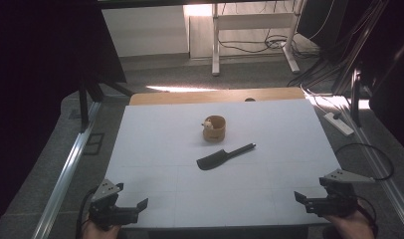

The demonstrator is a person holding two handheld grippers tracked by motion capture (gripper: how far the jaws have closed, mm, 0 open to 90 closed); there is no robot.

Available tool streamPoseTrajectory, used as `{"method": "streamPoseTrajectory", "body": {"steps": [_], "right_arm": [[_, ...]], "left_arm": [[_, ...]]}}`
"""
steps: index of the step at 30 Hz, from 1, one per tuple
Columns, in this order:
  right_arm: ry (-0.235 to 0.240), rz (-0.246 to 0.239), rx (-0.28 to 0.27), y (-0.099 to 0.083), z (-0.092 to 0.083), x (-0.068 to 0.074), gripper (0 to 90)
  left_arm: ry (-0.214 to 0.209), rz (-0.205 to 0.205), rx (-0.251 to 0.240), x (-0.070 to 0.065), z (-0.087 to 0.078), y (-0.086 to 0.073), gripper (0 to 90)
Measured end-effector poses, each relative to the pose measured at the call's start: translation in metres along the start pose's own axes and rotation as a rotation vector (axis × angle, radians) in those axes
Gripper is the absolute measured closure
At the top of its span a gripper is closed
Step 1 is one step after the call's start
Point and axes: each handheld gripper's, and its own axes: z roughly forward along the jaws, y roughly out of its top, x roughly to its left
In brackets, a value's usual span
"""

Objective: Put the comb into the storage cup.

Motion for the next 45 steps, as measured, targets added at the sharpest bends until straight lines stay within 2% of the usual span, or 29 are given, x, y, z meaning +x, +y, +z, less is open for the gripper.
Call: {"method": "streamPoseTrajectory", "body": {"steps": [6, 12, 21, 29, 33, 36, 45], "right_arm": [[0.004, -0.013, 0.018, 0.001, 0.002, 0.001, 0.0], [0.002, -0.013, 0.020, 0.001, 0.002, 0.001, 0.0], [0.000, -0.018, 0.038, 0.001, 0.003, 0.002, 0.5], [0.014, -0.029, 0.037, 0.001, 0.003, 0.002, 0.5], [0.020, -0.062, 0.035, 0.002, 0.003, 0.005, 0.0], [0.022, -0.086, 0.029, 0.005, 0.004, 0.006, 0.0], [0.057, -0.100, 0.027, 0.015, 0.008, 0.007, 0.0]], "left_arm": [[-0.016, -0.025, -0.005, 0.003, 0.000, -0.001, 0.6], [-0.009, -0.009, -0.002, 0.001, 0.001, 0.000, 0.6], [-0.020, -0.030, -0.009, 0.003, 0.001, 0.000, 1.2], [-0.021, -0.004, 0.002, 0.001, 0.002, 0.001, 1.4], [-0.021, 0.010, 0.005, -0.001, 0.002, 0.001, 1.4], [-0.020, 0.012, 0.005, -0.001, 0.002, 0.001, 1.4], [-0.031, 0.003, -0.002, 0.001, 0.001, 0.001, 1.3]]}}
